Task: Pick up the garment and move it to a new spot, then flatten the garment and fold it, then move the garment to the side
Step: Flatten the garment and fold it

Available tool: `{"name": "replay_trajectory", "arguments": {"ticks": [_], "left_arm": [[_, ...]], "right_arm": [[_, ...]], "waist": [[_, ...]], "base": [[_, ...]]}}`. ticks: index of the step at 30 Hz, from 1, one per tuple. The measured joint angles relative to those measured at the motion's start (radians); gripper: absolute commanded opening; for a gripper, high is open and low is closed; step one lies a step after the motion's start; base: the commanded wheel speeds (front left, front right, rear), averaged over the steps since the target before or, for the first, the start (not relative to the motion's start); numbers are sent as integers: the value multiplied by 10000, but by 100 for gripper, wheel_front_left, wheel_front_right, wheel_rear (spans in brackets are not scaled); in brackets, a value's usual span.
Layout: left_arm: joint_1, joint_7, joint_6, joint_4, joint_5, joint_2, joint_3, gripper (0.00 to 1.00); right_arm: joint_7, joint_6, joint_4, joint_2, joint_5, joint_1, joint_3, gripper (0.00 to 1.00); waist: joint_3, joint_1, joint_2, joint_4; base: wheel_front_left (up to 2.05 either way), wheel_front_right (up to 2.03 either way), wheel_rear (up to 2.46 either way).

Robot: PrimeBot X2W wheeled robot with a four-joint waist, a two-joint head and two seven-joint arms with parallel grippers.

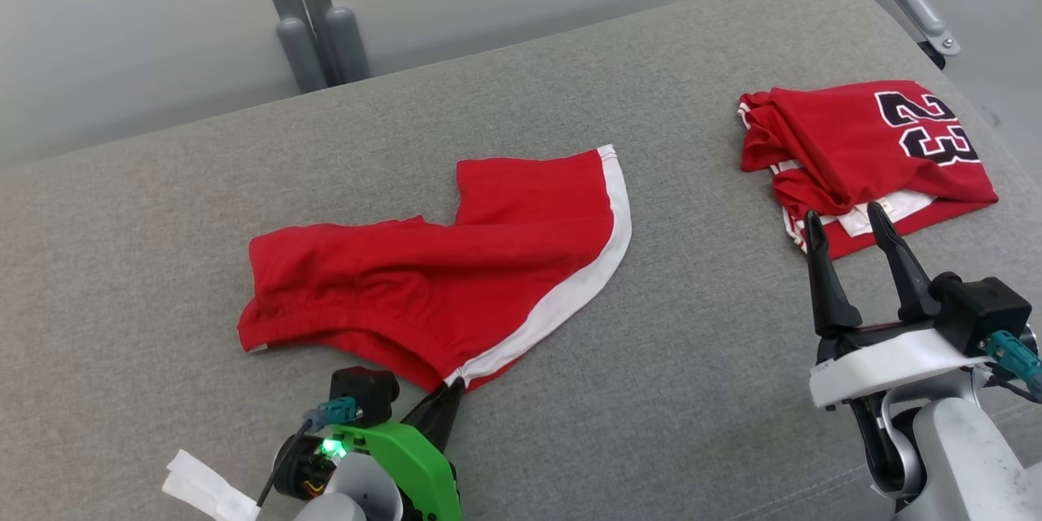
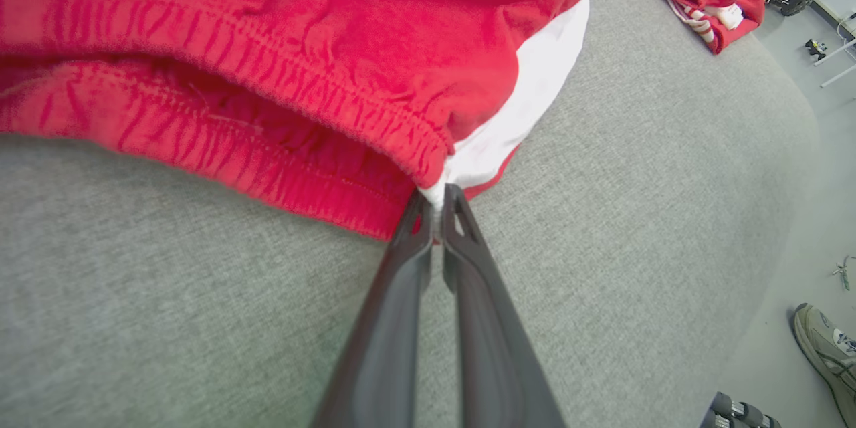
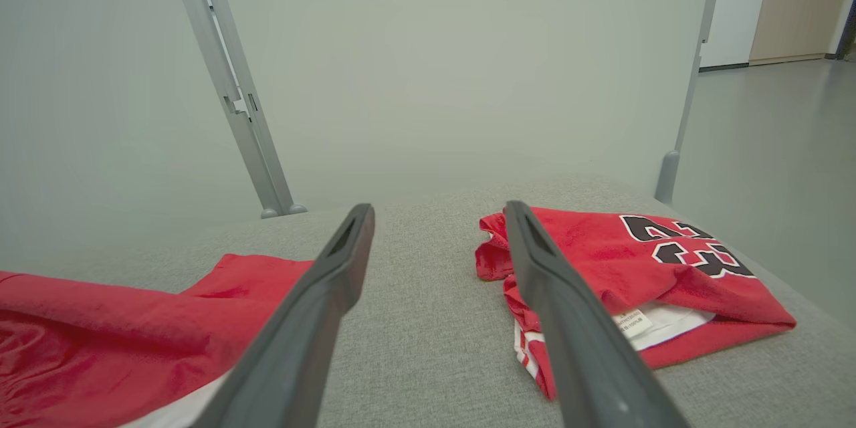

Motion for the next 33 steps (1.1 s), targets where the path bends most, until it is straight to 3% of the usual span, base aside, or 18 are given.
{"name": "replay_trajectory", "arguments": {"ticks": [7, 15, 23, 24, 25, 26, 27, 33], "left_arm": [[-54, -92, -6, -222, -197, 274, -286, 0], [469, 497, 8, -1260, -589, 1496, -236, 0], [1281, 1260, 370, -1912, -1078, 2403, 188, 0], [1327, 1302, 424, -1944, -1110, 2460, 234, 6], [1371, 1331, 476, -1973, -1116, 2525, 259, 19], [1420, 1379, 487, -2008, -1122, 2573, 265, 40], [1460, 1402, 512, -2036, -1145, 2589, 274, 97], [1634, 1118, 671, -2464, -1147, 2612, 380, 100]], "right_arm": [[2, 0, 8, -6, -12, 34, -96, 100], [0, 0, 48, -75, -13, 165, -111, 100], [2, 0, 130, -81, -12, 227, -144, 100], [0, 0, 132, -79, -12, 230, -144, 100], [0, 0, 138, -77, -12, 234, -151, 100], [2, 0, 151, -84, -12, 238, -161, 100], [0, 0, 159, -86, -12, 240, -159, 100], [0, 0, 219, -73, -15, 326, -128, 100]], "waist": [[-109, 0, 0, 465], [-262, 0, 0, 1282], [-412, 0, 0, 2031], [-427, 0, 0, 2093], [-445, 0, 0, 2159], [-464, 0, 0, 2222], [-479, 0, 0, 2265], [-657, 0, 0, 2428]], "base": [[0, 0, 0], [0, 0, 0], [0, 0, 0], [0, 0, 0], [0, 0, 0], [0, 0, 0], [0, 0, 0], [0, 0, 0]]}}
